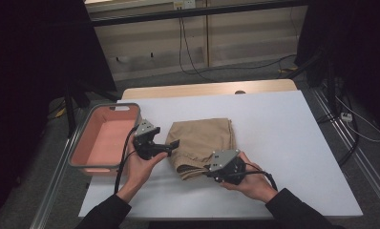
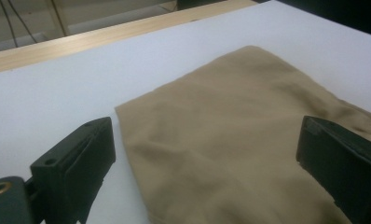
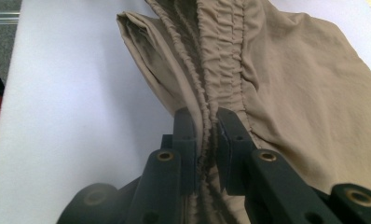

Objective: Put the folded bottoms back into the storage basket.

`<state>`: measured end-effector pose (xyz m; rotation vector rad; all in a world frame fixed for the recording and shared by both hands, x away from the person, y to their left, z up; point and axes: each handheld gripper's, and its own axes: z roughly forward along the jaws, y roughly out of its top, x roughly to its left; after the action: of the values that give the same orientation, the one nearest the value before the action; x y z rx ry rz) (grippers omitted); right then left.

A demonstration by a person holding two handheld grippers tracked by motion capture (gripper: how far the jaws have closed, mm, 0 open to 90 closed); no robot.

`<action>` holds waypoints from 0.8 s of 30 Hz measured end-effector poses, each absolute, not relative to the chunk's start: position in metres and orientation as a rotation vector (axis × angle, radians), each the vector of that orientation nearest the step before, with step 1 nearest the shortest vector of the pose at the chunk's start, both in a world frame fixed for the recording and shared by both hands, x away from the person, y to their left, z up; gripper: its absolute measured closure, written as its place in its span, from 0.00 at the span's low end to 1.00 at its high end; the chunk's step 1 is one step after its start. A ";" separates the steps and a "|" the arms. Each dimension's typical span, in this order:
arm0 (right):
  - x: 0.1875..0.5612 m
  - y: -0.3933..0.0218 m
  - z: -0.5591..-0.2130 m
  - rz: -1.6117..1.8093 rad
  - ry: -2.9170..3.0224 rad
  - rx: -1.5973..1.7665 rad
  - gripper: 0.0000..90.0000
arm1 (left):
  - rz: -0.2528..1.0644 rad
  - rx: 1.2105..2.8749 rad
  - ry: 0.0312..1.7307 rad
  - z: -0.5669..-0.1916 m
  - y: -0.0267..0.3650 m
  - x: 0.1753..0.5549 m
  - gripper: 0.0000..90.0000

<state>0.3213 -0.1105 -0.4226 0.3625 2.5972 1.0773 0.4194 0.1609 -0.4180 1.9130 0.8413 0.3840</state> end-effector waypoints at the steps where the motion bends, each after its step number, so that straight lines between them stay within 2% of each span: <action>1: 0.320 -0.110 -0.423 1.079 2.598 0.367 0.88 | 0.402 1.923 0.846 -0.419 0.160 0.423 0.05; 11: 0.312 -0.108 -0.423 1.105 2.611 0.374 0.88 | 0.415 1.915 0.968 -0.440 0.156 0.460 0.09; 24: 0.312 -0.106 -0.428 1.097 2.621 0.365 0.88 | 0.290 1.956 1.104 -0.457 0.138 0.514 0.24</action>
<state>0.3116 -0.1059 -0.4277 0.3651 2.6211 1.0970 0.5136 0.1375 -0.4565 1.9564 1.1036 0.2898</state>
